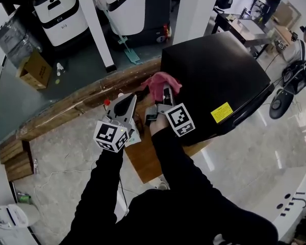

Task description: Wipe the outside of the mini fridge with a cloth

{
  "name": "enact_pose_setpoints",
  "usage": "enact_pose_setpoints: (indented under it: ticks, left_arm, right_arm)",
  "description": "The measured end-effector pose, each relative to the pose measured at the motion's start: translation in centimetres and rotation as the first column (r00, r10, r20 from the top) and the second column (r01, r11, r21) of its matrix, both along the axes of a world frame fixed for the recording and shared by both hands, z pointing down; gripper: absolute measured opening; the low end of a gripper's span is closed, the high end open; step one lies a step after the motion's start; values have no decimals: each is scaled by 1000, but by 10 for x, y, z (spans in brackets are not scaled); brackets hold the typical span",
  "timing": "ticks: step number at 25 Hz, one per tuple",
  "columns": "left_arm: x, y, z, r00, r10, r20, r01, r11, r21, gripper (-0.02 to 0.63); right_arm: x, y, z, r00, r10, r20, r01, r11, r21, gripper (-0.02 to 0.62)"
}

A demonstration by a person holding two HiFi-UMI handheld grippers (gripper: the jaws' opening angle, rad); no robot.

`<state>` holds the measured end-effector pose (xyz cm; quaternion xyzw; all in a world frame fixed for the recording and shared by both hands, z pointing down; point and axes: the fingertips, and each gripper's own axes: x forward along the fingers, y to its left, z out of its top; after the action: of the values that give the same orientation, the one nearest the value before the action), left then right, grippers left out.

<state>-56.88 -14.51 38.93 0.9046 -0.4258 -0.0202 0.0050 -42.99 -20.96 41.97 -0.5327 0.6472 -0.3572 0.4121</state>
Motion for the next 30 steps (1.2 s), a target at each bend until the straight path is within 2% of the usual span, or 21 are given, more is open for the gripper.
enact_pose_setpoints:
  ticks: [6,9,14,20,30]
  left_arm:
    - [6,-20,8,999,36,19,-36,999,-7,6]
    - [8,-26,15,998,51,33,-51,999,-9,6]
    - [12,-27,30,996,68,58,-67,998,-17,6]
    - [11,-24,59,994,77,75,-73,995,-63,6]
    - [12,-18,141,989,102,112,-81,981,-174,6]
  right_arm:
    - [8,-20,6,993,70,99,-69,998,-10,57]
    - [6,-23,11,987,68,143,-69,998,-3,57]
    - [8,-26,41,970,54,237,-43,998,-52,58]
    - [7,-26,87,953,82,291,-42,989,-142,60]
    - [6,-26,173,947,99,305,-22,969,-247,61]
